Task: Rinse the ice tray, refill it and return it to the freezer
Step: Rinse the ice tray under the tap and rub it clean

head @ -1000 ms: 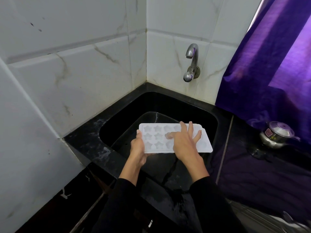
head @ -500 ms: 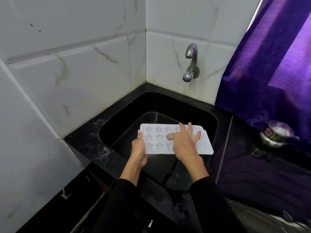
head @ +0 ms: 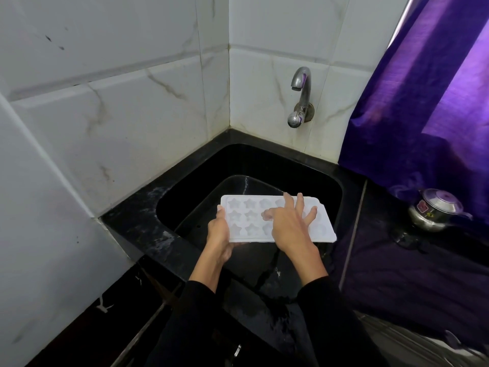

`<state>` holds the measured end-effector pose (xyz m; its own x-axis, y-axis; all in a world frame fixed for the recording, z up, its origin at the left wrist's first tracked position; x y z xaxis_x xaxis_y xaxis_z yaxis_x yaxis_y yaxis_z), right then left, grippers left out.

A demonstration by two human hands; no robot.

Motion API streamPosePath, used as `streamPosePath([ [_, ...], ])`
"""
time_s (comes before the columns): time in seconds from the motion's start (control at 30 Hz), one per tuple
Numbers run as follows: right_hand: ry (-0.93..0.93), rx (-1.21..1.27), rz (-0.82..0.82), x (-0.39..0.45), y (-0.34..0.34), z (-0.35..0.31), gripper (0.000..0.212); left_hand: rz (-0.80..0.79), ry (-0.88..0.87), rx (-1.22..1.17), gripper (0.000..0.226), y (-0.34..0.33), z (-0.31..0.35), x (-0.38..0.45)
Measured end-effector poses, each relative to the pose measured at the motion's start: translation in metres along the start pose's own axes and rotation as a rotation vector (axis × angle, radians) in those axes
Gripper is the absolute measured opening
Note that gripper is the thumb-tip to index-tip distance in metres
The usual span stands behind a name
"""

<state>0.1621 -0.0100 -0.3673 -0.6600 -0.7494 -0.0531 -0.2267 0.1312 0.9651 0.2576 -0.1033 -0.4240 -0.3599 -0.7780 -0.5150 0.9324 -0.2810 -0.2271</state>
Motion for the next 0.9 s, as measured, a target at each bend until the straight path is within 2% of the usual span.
streamPosePath([
  [0.47, 0.025, 0.008, -0.001, 0.000, -0.002, 0.001, 0.077, 0.004, 0.004, -0.013, 0.045, 0.000, 0.000, -0.001],
  [0.6, 0.022, 0.020, -0.017, 0.000, -0.001, 0.003, 0.071, 0.001, 0.012, -0.010, 0.046, 0.001, 0.000, -0.001],
  [0.77, 0.080, 0.076, 0.059, 0.000, -0.001, -0.001, 0.055, 0.013, 0.021, -0.032, 0.048, 0.001, 0.001, 0.001],
  [0.9, 0.156, 0.070, 0.096, 0.000, -0.003, -0.012, 0.067, 0.024, 0.026, -0.045, 0.047, 0.000, 0.002, 0.002],
])
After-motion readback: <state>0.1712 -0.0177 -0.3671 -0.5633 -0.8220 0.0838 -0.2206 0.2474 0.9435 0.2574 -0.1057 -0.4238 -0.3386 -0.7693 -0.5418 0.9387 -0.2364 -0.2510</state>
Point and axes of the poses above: each hand's wrist, its own x-axis towards the middle knuckle, its own y-axis out of the back of the hand, z = x × y, the point moved 1 cm from there along x, towards the middle knuckle, and after that the axes turned 3 degrees about z, right-handed, at the moved point
